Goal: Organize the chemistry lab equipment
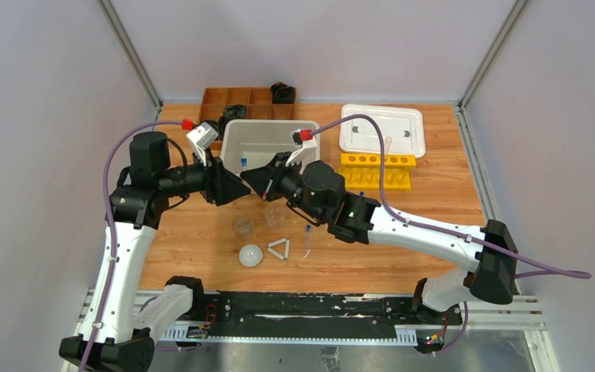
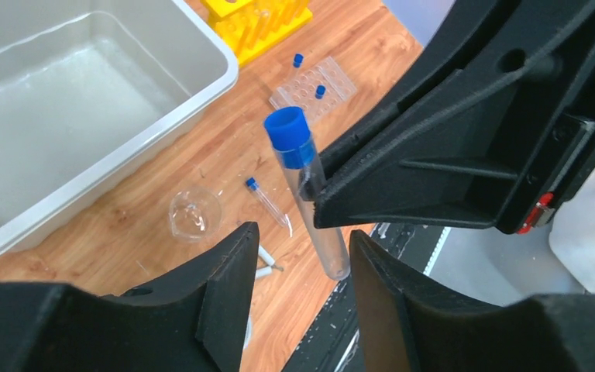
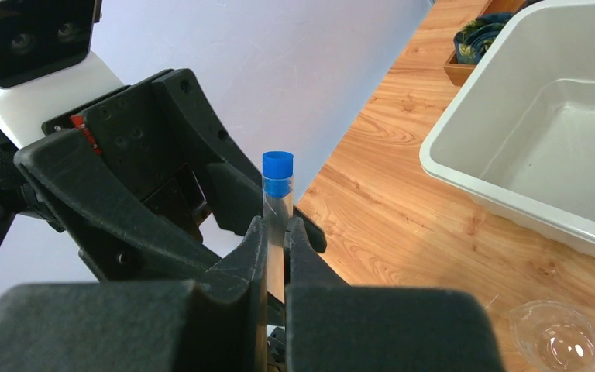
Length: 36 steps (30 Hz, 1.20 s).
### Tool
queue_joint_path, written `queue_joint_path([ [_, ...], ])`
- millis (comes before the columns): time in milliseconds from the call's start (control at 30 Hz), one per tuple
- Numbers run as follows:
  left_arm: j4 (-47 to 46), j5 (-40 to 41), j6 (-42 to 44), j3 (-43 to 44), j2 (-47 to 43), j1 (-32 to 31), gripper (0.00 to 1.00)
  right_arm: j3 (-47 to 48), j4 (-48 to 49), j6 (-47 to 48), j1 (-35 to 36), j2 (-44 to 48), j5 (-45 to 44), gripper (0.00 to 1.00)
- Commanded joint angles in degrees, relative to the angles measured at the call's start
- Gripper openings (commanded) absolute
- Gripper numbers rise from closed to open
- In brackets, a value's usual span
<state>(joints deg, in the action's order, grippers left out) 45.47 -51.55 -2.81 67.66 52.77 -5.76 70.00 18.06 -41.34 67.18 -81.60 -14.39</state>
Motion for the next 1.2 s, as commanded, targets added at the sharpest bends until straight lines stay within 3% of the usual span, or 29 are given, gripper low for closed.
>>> queue_joint_path([
  [0,-2.06,-1.65,-1.14,-0.66,0.06,-0.04,0.47,1.72,4.01,-0.90,1.44,-0.56,-0.46,0.00],
  [233,-2.22,-0.95,-0.13,-1.74,-0.65,-0.04,0.18,1.73,4.55,-0.28,1.81,-0.69,-1.61,0.00],
  [333,-1.52,-1.04,1.65,-2.00,-0.72,-0.06,0.15,4.23,0.32,-0.41,1.38,-1.27,-1.82,0.18],
  [500,2.00,-0.81,8.05,-1.64,-1.50,-0.04,0.12,15.71,-21.16,0.20,-1.12,-3.96,-0.74,0.41],
  [667,4.12,0.97,14.41,-2.02,-3.33,-0.04,0.09,22.33,-31.99,1.97,-3.54,-6.46,5.68,0.54],
  [967,5.95,3.78,20.10,-3.32,-4.77,-0.04,0.10,30.52,-38.46,6.60,-4.07,-11.26,15.34,0.52],
  [1167,6.77,4.51,21.88,-3.53,-5.38,-0.06,0.09,32.06,-39.56,6.63,-4.46,-12.50,17.55,0.40],
])
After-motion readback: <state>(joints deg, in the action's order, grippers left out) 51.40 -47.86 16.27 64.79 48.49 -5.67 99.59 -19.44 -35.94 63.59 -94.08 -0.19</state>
